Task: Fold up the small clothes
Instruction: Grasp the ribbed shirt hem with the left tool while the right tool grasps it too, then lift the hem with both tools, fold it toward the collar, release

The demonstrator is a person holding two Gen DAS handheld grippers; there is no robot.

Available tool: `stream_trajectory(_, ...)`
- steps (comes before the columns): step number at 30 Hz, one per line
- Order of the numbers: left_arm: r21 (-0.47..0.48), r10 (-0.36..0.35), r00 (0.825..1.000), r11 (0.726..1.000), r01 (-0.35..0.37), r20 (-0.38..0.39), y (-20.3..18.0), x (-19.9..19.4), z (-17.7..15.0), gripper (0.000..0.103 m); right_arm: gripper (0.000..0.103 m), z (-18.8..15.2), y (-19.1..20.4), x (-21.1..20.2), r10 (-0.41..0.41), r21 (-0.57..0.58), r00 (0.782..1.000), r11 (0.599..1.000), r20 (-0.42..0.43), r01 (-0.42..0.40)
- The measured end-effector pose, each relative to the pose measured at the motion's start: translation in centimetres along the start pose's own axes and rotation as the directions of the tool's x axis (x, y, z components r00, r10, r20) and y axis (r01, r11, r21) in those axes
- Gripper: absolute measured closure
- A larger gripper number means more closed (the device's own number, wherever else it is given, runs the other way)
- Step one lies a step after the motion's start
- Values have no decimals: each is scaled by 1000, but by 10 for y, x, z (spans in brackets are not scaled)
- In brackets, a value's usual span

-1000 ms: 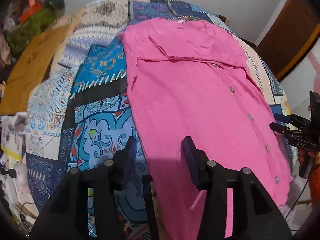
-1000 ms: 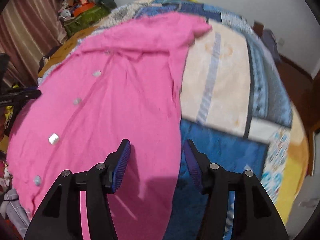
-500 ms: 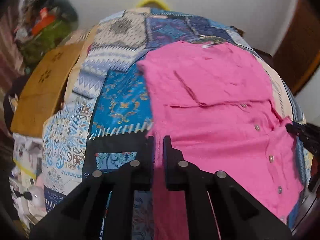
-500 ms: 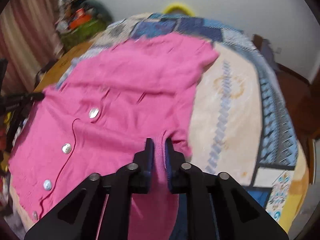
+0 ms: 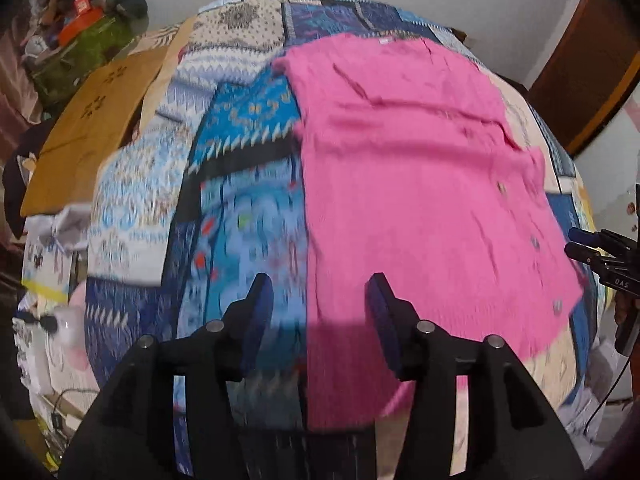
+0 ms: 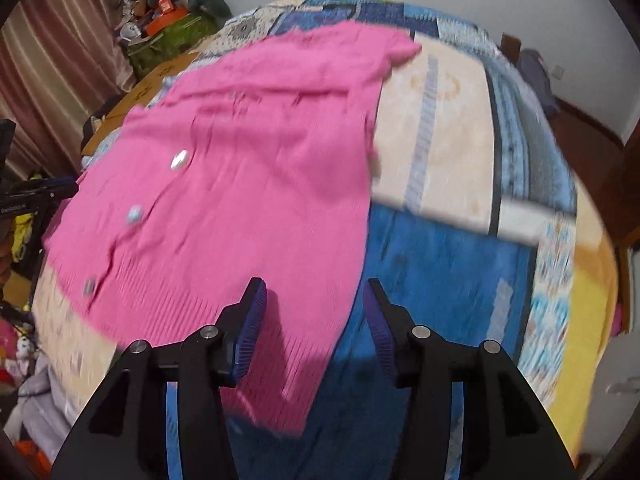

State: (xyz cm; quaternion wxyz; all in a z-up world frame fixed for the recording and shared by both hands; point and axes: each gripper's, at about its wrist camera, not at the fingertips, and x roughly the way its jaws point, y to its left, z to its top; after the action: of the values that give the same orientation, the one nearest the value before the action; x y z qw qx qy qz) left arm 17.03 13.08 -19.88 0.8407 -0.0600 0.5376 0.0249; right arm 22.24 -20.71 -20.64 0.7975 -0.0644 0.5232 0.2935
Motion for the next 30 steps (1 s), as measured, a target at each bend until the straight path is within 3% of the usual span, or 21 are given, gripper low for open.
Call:
stream_trajectory(8, -48, -35, 999, 998, 37, 40, 8, -16, -39, 51, 61, -31, -4, -8, 60, 117, 998, 991, 16, -61)
stream_trajectory(10, -59, -69, 996, 996, 72, 57, 7, -17, -45, 64, 78, -33, 0, -8, 89, 120, 996, 989, 20, -90)
stream_trajectory(12, -59, -99, 994, 993, 102, 55, 5, -18, -45, 89, 90, -31, 8, -9, 94, 92, 995, 991, 26, -96)
stream_trajectory(13, -60, -113, 992, 991, 117, 54, 2, -19, -45, 93, 96, -28, 11, -9, 95, 77, 995, 992, 26, -97)
stream_trajectory(16, -39, -94, 993, 995, 97, 64, -4, -25, -43, 96, 96, -24, 23, -14, 66, 33, 997, 997, 47, -68)
stream_trajectory(21, -14, -92, 983, 995, 95, 161, -10, -64, -29, 97, 97, -7, 25, -45, 46, 0, 989, 999, 144, -47)
stream_trajectory(25, -3, -99, 958, 995, 104, 270, -12, -108, -4, 97, 97, 16, 28, -80, 49, -31, 970, 999, 236, -42)
stream_trajectory(30, 41, -98, 903, 995, 88, 418, -26, -167, 32, 97, 97, 47, 41, -126, 39, -89, 928, 996, 370, -6)
